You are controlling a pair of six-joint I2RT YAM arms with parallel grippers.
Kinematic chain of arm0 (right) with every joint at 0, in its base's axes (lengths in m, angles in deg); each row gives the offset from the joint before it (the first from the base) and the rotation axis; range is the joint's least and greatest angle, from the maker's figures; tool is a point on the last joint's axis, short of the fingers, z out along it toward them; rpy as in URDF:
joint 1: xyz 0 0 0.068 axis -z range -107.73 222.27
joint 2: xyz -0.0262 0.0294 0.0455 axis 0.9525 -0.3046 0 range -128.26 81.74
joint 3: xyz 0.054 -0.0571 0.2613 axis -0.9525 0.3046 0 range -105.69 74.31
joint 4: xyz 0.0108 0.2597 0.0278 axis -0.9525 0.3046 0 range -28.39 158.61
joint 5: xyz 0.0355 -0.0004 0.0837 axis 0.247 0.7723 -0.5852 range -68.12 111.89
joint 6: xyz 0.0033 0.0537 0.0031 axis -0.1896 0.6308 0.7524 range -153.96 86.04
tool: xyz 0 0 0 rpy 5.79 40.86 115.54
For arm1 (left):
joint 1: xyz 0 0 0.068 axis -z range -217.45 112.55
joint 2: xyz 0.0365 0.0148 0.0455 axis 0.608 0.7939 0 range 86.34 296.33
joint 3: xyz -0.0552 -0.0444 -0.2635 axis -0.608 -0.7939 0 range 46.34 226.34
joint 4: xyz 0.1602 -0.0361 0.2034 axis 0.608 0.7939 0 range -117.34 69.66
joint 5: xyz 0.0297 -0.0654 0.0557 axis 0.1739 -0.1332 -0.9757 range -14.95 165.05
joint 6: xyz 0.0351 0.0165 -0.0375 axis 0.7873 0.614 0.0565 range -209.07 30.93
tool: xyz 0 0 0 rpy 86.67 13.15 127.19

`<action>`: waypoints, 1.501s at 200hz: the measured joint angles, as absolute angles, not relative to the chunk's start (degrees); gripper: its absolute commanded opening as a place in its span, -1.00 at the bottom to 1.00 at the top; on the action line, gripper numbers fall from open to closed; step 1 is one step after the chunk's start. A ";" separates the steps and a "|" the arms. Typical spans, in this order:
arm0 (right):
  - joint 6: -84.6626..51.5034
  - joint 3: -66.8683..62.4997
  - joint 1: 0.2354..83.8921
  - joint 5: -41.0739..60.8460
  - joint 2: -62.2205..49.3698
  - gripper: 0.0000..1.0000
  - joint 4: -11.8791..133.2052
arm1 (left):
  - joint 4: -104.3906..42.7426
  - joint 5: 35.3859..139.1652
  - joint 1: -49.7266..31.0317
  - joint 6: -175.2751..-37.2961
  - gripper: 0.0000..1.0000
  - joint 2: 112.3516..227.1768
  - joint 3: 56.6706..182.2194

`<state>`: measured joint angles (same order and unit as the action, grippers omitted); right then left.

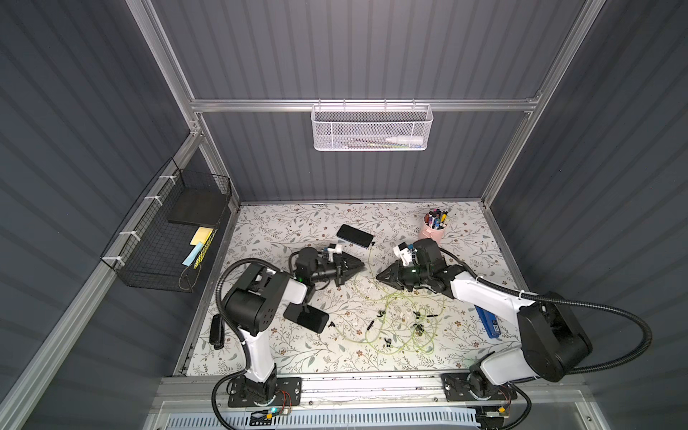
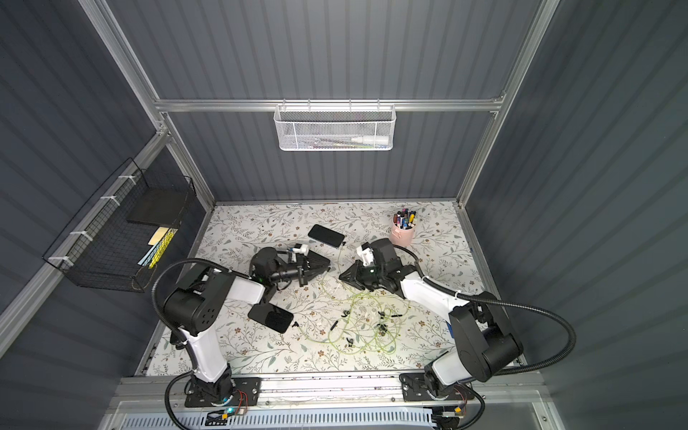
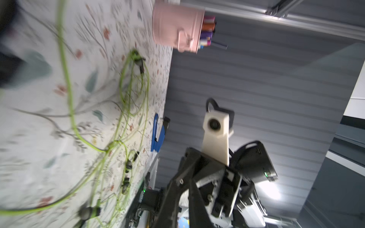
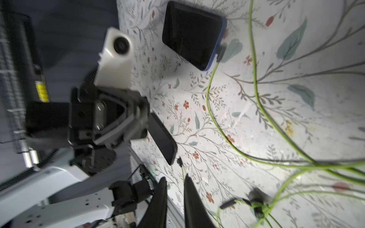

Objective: Plug wired earphones into phones
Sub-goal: Pick up the wired earphone from the center of the board.

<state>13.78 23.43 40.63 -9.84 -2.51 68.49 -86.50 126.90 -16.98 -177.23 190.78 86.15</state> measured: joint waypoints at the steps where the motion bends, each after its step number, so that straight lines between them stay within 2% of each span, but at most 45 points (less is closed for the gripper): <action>1: 13.45 23.04 40.23 -9.36 -2.51 -0.45 69.25 | -85.80 126.90 -17.31 -176.66 -0.58 190.45 86.15; 22: 6.42 14.08 30.18 0.43 -2.44 -0.28 83.09 | -58.72 123.32 -25.06 -161.88 -0.47 179.70 90.72; 46: 0.27 5.62 19.30 7.73 -6.97 -0.15 94.69 | -37.01 119.54 -28.21 -148.05 -0.31 171.11 98.96; 82: -7.03 -8.46 7.80 14.38 -23.27 0.01 105.43 | -20.36 118.90 -31.86 -137.16 -0.07 165.71 98.68; 97: -8.69 -10.27 5.20 15.01 -27.53 0.03 107.24 | -14.76 118.31 -35.56 -134.80 0.03 164.07 95.88; 119: -9.98 -10.42 3.58 15.40 -31.40 0.03 108.86 | -9.28 117.59 -40.39 -131.92 0.06 161.34 93.17; 152: -10.44 -11.12 3.67 16.56 -35.60 0.00 109.01 | -8.49 118.38 -41.26 -131.02 0.07 159.33 89.52; 173: -10.22 -11.60 3.58 17.59 -37.04 -0.14 108.95 | -8.47 118.60 -41.26 -131.02 0.07 159.48 88.05; 186: -9.87 -12.17 3.58 18.01 -37.48 -0.41 108.62 | -9.01 118.75 -41.26 -131.02 0.07 159.46 87.64; 199: -9.45 -12.41 3.60 18.88 -37.72 -0.80 108.75 | -11.14 119.19 -41.26 -131.30 0.06 159.26 86.55; 209: -9.65 -12.19 3.82 19.51 -37.68 -1.00 108.31 | -13.58 119.71 -41.24 -132.35 0.06 158.60 84.78; 228: -7.75 -9.37 5.07 19.10 -35.80 -1.00 105.23 | -18.96 120.32 -40.26 -135.15 0.06 156.86 80.47; 244: -5.80 -4.26 7.41 17.90 -31.99 -1.00 101.47 | -23.31 119.69 -35.88 -137.75 0.06 156.33 78.63; 274: -1.69 5.71 16.43 14.11 -20.34 -1.00 96.53 | -37.10 119.41 -24.71 -143.06 0.11 158.56 78.39; 300: 0.76 11.26 22.77 11.27 -9.66 -1.00 93.47 | -46.72 119.01 -22.27 -146.34 0.17 162.85 77.74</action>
